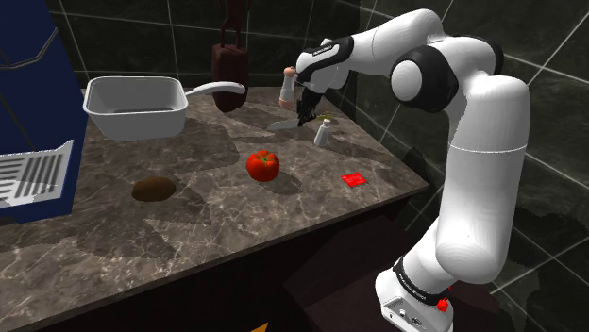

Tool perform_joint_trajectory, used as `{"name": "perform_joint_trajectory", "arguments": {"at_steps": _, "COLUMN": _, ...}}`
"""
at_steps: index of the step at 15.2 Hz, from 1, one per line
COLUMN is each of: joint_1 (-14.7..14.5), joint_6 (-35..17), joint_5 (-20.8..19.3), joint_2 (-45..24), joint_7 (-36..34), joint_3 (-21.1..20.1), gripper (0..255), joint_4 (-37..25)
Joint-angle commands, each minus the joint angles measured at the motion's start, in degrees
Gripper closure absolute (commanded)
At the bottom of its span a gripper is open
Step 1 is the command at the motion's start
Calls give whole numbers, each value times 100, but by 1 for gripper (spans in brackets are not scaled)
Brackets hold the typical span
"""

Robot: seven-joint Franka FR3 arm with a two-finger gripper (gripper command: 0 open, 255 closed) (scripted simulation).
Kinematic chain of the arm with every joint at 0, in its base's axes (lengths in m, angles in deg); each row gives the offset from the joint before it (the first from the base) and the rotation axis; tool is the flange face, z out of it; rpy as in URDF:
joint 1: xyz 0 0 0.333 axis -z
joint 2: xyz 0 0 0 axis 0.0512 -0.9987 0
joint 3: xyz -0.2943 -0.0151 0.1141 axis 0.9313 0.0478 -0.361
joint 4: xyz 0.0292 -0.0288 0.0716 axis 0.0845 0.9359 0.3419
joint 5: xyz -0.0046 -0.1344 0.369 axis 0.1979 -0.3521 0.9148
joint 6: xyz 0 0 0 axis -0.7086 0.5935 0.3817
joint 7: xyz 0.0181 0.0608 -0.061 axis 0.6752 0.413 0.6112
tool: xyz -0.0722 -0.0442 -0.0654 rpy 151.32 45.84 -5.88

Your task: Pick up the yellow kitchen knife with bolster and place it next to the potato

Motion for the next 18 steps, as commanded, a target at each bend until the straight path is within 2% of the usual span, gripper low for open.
{"name": "perform_joint_trajectory", "arguments": {"at_steps": 1, "joint_1": -23, "joint_6": 86, "joint_5": -52, "joint_2": 86, "joint_7": -39, "joint_3": 29, "gripper": 255, "joint_4": -8}}
{"name": "perform_joint_trajectory", "arguments": {"at_steps": 18, "joint_1": -87, "joint_6": 1138, "joint_5": -422, "joint_2": 554, "joint_7": -377, "joint_3": 203, "gripper": 255, "joint_4": -667}}
